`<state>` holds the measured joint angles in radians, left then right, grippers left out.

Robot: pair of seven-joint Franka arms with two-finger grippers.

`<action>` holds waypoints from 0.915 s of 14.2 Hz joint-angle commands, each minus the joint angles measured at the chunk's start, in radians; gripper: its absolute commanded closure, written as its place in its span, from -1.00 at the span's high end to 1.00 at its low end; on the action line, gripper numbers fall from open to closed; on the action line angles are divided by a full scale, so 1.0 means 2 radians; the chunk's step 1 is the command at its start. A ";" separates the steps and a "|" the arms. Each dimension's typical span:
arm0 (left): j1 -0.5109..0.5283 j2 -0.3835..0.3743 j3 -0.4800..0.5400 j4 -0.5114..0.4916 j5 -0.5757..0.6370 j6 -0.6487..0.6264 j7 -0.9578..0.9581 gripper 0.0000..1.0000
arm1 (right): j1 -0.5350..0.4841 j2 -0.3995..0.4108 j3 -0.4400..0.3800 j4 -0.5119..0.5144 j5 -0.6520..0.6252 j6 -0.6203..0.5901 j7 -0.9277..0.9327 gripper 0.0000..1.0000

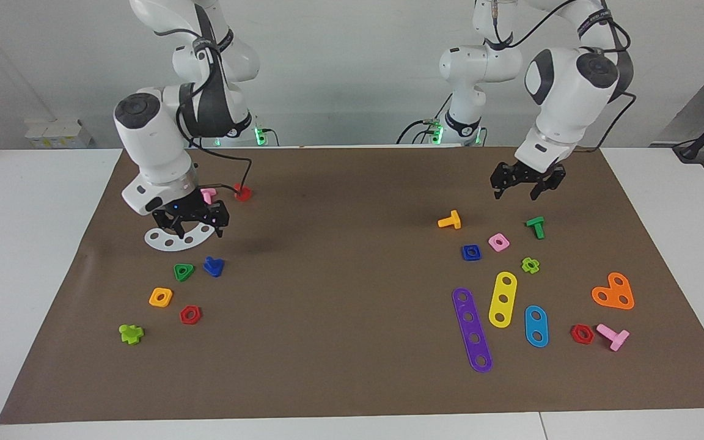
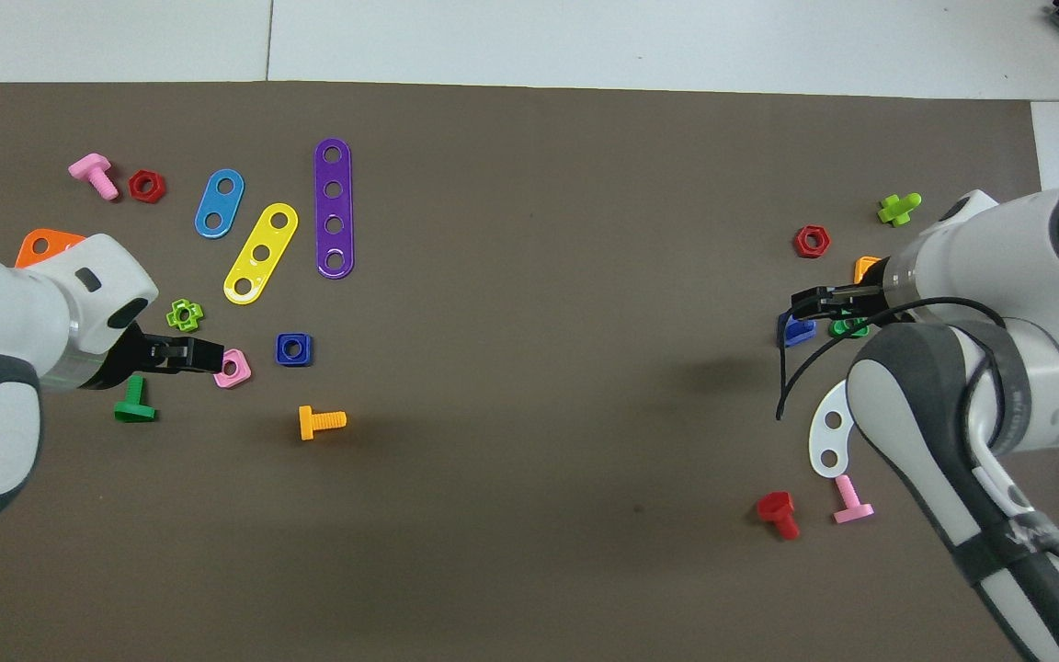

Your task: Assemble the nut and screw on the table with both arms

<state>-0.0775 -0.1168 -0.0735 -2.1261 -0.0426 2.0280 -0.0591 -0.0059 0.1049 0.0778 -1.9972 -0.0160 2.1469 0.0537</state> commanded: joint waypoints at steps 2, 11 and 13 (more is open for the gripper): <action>-0.025 0.039 0.005 -0.021 -0.001 0.083 -0.064 0.72 | -0.006 0.046 0.000 -0.002 0.010 0.052 -0.024 0.80; -0.036 0.114 0.004 -0.061 -0.002 0.239 -0.137 0.50 | -0.012 0.065 0.000 -0.064 0.010 0.144 -0.040 0.64; -0.042 0.117 0.004 -0.075 -0.002 0.261 -0.138 0.49 | -0.012 0.065 0.000 -0.067 0.010 0.148 -0.044 0.58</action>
<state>-0.1355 0.1174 -0.0771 -2.2389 -0.0426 2.4911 -0.3199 -0.0150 0.2398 0.0700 -2.1081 -0.0161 2.4112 0.0096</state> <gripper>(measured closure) 0.251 0.185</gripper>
